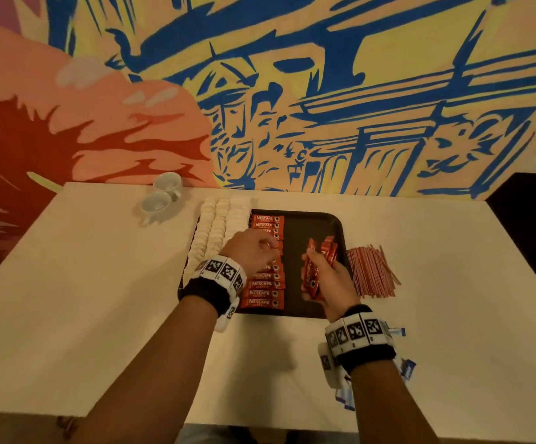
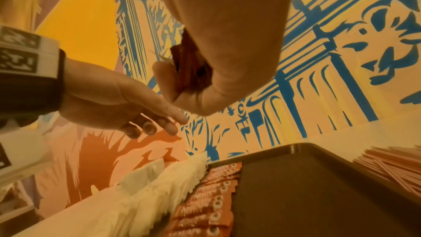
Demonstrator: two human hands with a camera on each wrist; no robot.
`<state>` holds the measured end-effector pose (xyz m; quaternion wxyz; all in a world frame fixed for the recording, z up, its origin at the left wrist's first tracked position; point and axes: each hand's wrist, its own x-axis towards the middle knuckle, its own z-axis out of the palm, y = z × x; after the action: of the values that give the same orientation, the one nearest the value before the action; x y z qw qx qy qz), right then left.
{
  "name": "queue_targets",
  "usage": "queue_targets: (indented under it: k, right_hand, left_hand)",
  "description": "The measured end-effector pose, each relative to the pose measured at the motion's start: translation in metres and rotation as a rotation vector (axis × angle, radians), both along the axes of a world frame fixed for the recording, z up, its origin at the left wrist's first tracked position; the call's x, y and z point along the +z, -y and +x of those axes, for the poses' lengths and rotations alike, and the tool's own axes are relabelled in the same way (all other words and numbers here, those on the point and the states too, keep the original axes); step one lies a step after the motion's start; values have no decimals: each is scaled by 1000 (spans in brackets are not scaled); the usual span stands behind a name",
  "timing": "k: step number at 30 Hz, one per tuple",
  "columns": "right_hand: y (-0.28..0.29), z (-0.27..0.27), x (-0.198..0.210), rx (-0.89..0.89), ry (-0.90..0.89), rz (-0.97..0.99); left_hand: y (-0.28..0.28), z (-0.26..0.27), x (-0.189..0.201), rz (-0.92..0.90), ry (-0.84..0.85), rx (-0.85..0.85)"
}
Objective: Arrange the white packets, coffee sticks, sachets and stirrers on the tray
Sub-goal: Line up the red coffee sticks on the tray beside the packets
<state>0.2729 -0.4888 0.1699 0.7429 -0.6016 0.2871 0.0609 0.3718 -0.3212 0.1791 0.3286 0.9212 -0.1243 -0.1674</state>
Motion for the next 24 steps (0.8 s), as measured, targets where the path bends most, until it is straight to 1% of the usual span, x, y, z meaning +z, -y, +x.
queue_targets:
  k: [4,8,10,12,14,18,21,24]
  right_hand:
    - [-9,-10,12,36,99,7]
    - [-20,-24,19,68,165,20]
    - [-25,-31,21,85,191,10]
    - [-30,-38,20,118,211,-6]
    - [-34,-45,22,174,228,-16]
    - [-39,-58,27,263,263,0]
    - [-39,-66,26,286,263,-26]
    - [-38,-71,21,262,253,-54]
  left_hand:
    - [-15,-30,30,-265,-21,-6]
    - [-28,-63,42,-438,-90,-24]
    - [-33,-77,40,-482,-116,-16]
    - [-38,-86,38,-506,-93,10]
    - [-41,-94,37,-567,-87,59]
    - [-48,-108,34,-612,0,108]
    - [-53,-115,36,-664,12,161]
    - [-55,-121,37,-727,-22,202]
